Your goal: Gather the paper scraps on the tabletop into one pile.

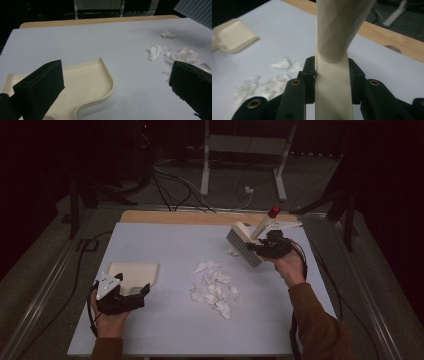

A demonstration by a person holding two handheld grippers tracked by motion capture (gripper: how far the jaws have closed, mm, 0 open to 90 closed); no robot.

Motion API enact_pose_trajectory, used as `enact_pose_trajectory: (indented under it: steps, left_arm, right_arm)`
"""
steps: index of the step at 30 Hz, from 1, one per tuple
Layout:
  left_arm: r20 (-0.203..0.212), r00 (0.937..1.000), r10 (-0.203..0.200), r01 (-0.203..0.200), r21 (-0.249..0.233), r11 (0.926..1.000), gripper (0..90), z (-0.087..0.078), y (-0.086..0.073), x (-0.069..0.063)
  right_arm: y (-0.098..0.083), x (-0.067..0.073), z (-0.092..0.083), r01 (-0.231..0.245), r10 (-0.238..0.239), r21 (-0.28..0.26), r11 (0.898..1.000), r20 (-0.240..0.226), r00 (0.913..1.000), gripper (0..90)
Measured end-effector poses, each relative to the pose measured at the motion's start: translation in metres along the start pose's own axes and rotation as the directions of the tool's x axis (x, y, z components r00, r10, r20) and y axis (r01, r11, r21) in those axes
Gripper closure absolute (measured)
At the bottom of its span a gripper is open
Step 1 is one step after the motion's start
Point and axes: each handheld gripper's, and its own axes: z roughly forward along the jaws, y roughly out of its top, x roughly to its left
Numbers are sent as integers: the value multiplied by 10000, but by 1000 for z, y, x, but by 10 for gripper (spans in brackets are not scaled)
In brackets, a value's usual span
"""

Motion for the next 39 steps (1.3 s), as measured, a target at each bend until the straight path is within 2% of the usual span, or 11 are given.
enact_pose_trajectory:
  steps: [7,13,20,24,30,33,36,37,39]
  left_arm:
    - [0,10000,13,-13,-15,10000,5,-2,0,1]
    - [25,10000,-38,38,-30,10000,5,-2,0,1]
    - [26,10000,-82,82,-27,10000,5,-2,0,2]
    - [18,10000,-76,76,-51,10000,5,-2,0,2]
    - [42,9999,-100,100,-25,9999,5,-2,-1,3]
    - [50,9999,-161,161,-42,9999,5,-2,-1,3]
    - [43,9998,-178,178,-52,9998,5,-2,-1,3]
    - [46,9998,-182,182,-58,9998,5,-2,-1,3]
    - [43,9998,-183,183,-59,9998,5,-2,-1,3]
  right_arm:
    - [0,-4,8,-66,32,358,9993,941,9956,669]
    - [-1,-7,15,-51,-29,573,9983,1378,9905,669]
    - [-4,-12,23,-23,-145,859,9963,1949,9807,669]
    - [-6,-16,28,-139,-71,965,9952,2142,9768,669]
    - [-7,-17,36,72,-436,1344,9909,2703,9618,669]
    - [-9,-14,43,356,-828,1606,9864,2980,9510,669]
    - [-10,-10,51,743,-1367,2006,9769,3186,9380,669]
    - [-10,-9,54,818,-1477,2108,9741,3196,9359,669]
    - [-11,-7,59,873,-1540,2191,9718,3093,9384,669]
